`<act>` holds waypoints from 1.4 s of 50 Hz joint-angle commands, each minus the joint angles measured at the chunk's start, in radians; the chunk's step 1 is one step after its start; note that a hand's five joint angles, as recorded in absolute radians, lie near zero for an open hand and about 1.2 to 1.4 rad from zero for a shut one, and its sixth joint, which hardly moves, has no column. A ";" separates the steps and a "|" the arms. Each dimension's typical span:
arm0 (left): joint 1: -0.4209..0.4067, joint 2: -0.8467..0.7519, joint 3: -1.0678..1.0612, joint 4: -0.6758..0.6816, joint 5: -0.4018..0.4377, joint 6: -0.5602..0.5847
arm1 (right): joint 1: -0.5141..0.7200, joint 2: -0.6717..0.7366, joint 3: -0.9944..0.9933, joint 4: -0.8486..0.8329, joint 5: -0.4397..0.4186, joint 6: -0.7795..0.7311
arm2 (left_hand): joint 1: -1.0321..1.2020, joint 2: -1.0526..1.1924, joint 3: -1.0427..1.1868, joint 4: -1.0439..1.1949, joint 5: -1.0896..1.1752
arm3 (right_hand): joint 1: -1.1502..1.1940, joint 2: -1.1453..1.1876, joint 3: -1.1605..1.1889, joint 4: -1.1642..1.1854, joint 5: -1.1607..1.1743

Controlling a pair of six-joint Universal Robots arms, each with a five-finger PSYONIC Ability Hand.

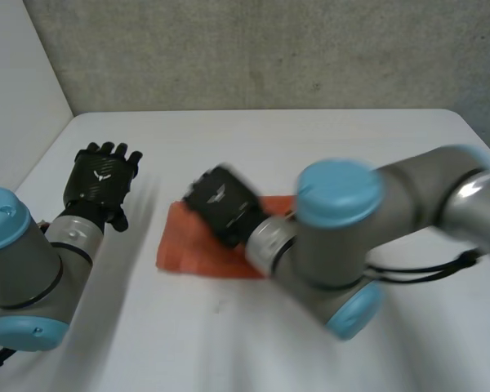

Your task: Fold the laundry

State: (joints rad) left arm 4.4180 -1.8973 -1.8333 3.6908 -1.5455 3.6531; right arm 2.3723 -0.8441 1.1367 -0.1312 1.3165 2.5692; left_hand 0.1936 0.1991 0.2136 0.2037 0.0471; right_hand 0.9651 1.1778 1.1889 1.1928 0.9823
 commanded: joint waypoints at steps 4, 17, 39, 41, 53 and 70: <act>0.004 0.000 -0.003 0.000 0.001 -0.001 | 0.058 0.114 -0.038 0.015 0.164 -0.135 | -0.019 -0.025 -0.039 -0.029 -0.047 | -0.791 -1.003 -1.014 -1.018 -0.982; -0.077 0.007 -0.024 -0.002 0.008 -0.002 | -0.172 -0.197 0.287 0.061 0.239 0.172 | -0.019 -0.025 -0.039 -0.029 -0.047 | -0.791 -1.003 -1.014 -1.018 -0.982; -0.169 0.007 -0.023 -0.002 -0.005 -0.004 | -0.426 -0.210 0.430 -0.134 0.202 0.100 | -0.019 -0.025 -0.039 -0.029 -0.047 | 0.431 0.218 0.207 0.203 0.239; -0.169 0.009 -0.023 -0.002 -0.007 -0.004 | -0.366 -0.227 0.373 -0.131 0.201 0.066 | -0.019 -0.025 -0.039 -0.029 -0.047 | 0.431 0.218 0.207 0.203 0.239; -0.127 0.038 -0.020 -0.003 -0.065 -0.010 | 0.030 -0.058 0.136 -0.110 0.181 -0.007 | -0.019 -0.025 -0.039 -0.029 -0.047 | 0.431 0.218 0.207 0.203 0.239; -0.126 0.066 0.043 -0.018 -0.061 -0.205 | -0.065 -0.162 0.135 -0.071 0.228 0.245 | -0.012 -0.018 -0.032 -0.023 -0.040 | -0.791 -1.003 -1.014 -1.018 -0.982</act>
State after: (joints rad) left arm 4.3193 -1.8338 -1.8346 3.6755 -1.6100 3.5139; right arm 2.4326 -0.8930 1.2497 -0.2068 1.5290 2.5738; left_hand 0.1936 0.1991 0.2136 0.2037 0.0471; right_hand 0.2067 0.2216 0.2158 0.2325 0.0643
